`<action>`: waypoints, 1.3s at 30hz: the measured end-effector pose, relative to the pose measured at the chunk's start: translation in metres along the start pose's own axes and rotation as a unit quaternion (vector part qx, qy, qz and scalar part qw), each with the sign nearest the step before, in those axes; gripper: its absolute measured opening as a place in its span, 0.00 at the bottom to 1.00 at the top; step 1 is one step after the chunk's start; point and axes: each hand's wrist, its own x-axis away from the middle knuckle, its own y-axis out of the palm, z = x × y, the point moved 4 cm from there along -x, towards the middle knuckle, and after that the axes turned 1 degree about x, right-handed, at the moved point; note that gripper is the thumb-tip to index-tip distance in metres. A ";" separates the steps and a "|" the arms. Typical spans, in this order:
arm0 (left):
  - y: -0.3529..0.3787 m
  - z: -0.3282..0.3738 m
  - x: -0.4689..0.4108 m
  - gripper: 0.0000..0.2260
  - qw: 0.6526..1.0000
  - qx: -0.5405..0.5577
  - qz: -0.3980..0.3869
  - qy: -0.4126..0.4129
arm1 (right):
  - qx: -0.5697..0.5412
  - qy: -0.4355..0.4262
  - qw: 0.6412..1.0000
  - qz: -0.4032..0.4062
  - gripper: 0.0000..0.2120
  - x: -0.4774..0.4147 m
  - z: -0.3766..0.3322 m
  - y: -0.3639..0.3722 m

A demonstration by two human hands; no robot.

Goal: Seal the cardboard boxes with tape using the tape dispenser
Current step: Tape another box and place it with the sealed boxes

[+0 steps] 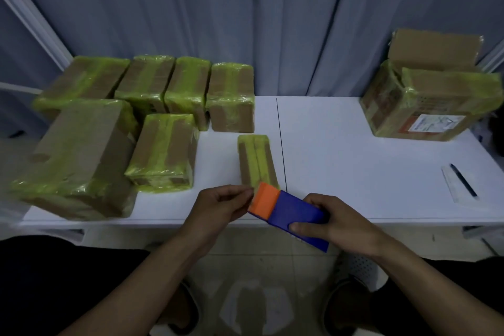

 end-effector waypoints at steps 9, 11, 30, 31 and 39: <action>0.001 -0.001 -0.003 0.08 0.996 0.069 0.005 -0.056 | -0.051 -0.008 0.999 0.005 0.29 0.007 -0.002 -0.002; 0.002 -0.001 0.000 0.06 1.000 0.005 0.001 -0.021 | -0.052 -0.013 0.998 0.013 0.26 0.008 -0.002 -0.001; -0.016 -0.003 -0.011 0.02 0.982 -0.165 0.075 0.054 | 0.146 0.007 0.989 0.036 0.19 0.004 -0.014 0.003; -0.017 -0.004 -0.012 0.02 0.982 -0.165 0.077 0.053 | 0.149 0.010 0.988 0.039 0.21 0.003 -0.013 0.003; -0.037 -0.005 -0.026 0.02 0.980 -0.139 0.126 0.072 | 0.177 0.019 0.979 0.099 0.25 0.005 -0.010 -0.013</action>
